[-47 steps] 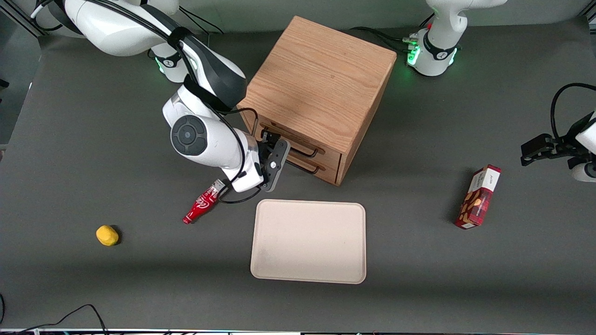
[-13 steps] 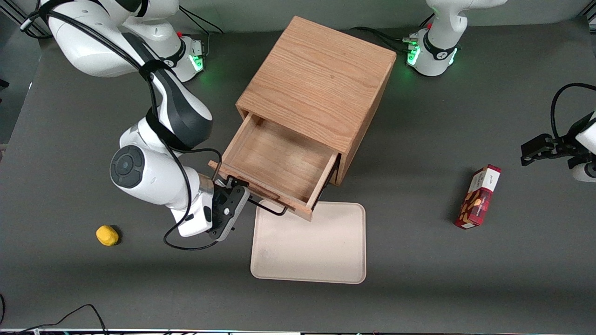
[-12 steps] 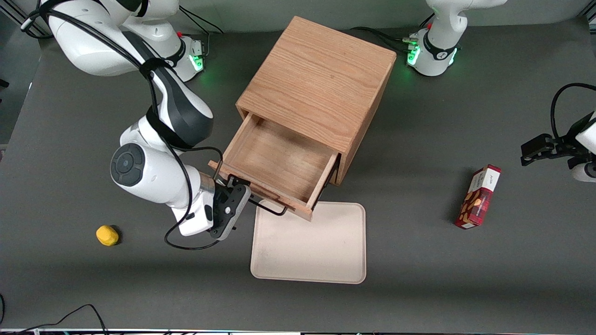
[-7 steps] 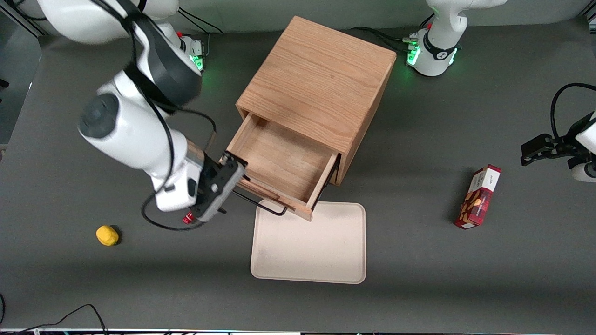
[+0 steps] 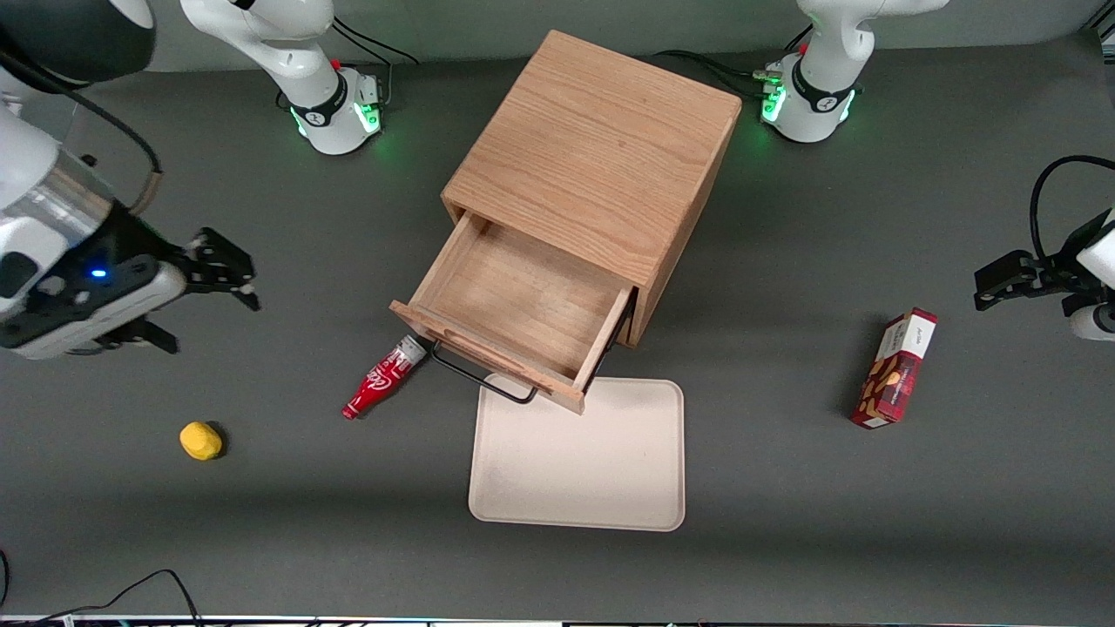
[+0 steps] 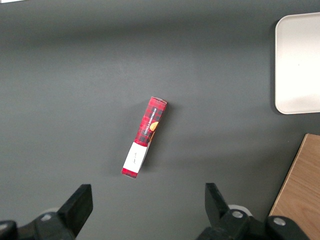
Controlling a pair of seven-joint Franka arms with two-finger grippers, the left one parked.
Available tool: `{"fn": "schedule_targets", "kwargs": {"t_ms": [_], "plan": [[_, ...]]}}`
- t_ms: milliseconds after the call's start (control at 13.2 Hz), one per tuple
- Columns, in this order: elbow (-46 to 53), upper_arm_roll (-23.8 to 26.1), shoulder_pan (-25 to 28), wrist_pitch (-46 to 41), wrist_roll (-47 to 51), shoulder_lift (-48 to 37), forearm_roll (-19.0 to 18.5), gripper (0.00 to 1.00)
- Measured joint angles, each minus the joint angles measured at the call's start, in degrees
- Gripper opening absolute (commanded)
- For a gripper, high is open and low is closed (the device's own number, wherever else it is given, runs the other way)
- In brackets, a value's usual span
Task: Open upper drawer
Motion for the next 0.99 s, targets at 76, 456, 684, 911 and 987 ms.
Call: {"fn": "schedule_targets", "kwargs": {"t_ms": [76,456,684,911,987], "plan": [[-2.07,-2.36,0.12,0.08,0.41,-1.59,0.00,1.00],[-12.33,-14.71,1.03,4.87,0.65,-7.37,0.12,1.00],[-19.35,-18.13,1.15,7.38,2.50,-11.05,2.73,1.00],[-21.63,-19.22,1.18,4.62,4.55,-12.33,4.15,1.00],[-21.61,-19.22,1.29,3.56,5.14,-12.33,4.20,1.00]]}}
